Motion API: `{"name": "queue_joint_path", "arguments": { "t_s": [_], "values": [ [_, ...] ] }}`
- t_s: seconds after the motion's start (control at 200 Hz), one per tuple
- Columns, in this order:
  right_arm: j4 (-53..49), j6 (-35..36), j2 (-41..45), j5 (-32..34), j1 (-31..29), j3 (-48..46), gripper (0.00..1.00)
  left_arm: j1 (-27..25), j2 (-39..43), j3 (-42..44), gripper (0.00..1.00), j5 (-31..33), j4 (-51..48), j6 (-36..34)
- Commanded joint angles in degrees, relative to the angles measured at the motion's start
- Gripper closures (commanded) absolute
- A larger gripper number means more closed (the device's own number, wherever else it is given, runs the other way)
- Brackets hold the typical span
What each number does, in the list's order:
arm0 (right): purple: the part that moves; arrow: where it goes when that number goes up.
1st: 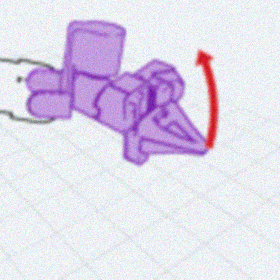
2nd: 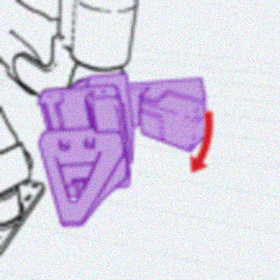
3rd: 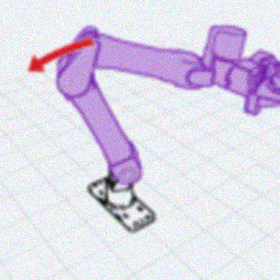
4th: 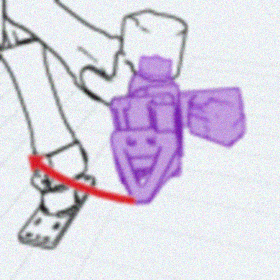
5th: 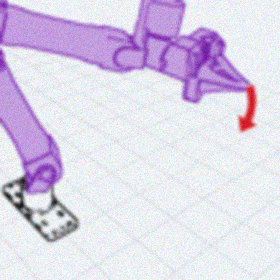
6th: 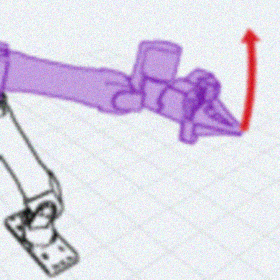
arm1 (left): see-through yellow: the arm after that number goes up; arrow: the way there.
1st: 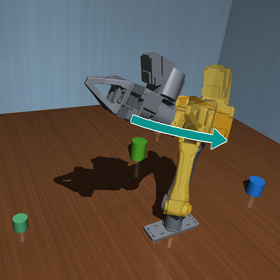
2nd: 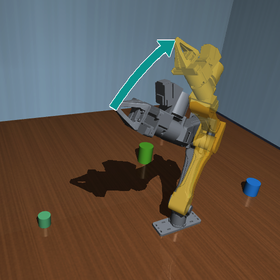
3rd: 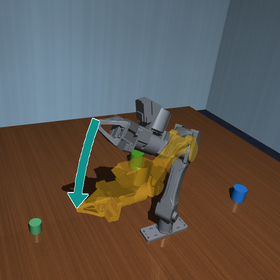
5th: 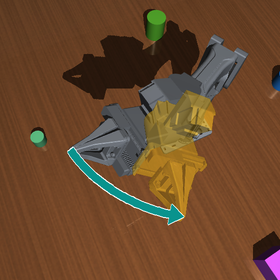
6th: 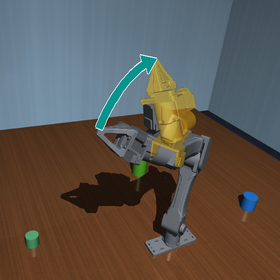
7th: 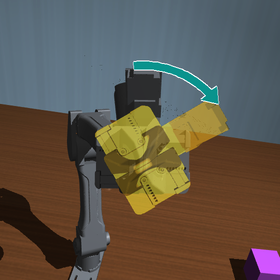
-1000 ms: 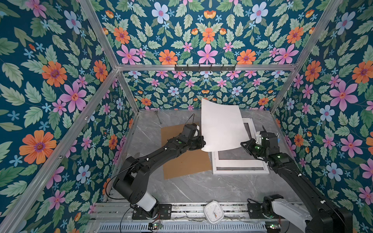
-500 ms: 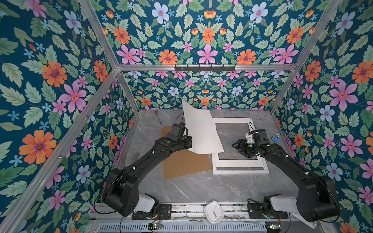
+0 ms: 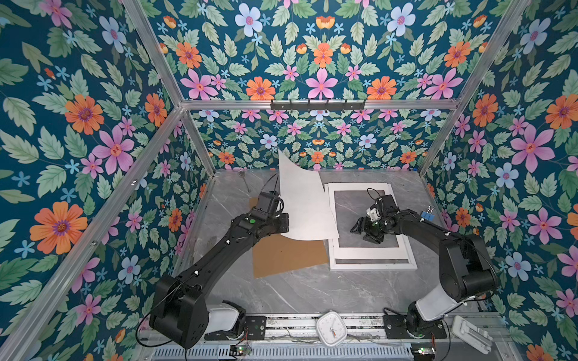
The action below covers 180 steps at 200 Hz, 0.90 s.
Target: Put the photo into the frame
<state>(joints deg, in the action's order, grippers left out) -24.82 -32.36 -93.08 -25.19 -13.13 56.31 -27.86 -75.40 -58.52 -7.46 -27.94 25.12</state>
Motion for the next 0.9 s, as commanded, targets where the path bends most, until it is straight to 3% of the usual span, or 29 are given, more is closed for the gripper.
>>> {"name": "queue_joint_path", "arguments": {
  "t_s": [0.0, 0.31, 0.895],
  "values": [
    [-2.0, 2.3, -0.7, 3.5, -1.0, 0.4, 0.30, 0.1, 0.4, 0.1, 1.00, 0.1, -0.4, -0.8],
    [-2.9, 2.9, -1.4, 7.5, -3.6, 0.2, 0.31, 1.0, 1.3, -3.6, 1.00, 3.0, -6.0, -3.1],
    [-2.9, 2.2, 1.4, 8.2, -5.1, -3.5, 0.33, 1.3, 1.5, -2.6, 1.00, 2.3, -5.3, -3.0]
  ]
}}
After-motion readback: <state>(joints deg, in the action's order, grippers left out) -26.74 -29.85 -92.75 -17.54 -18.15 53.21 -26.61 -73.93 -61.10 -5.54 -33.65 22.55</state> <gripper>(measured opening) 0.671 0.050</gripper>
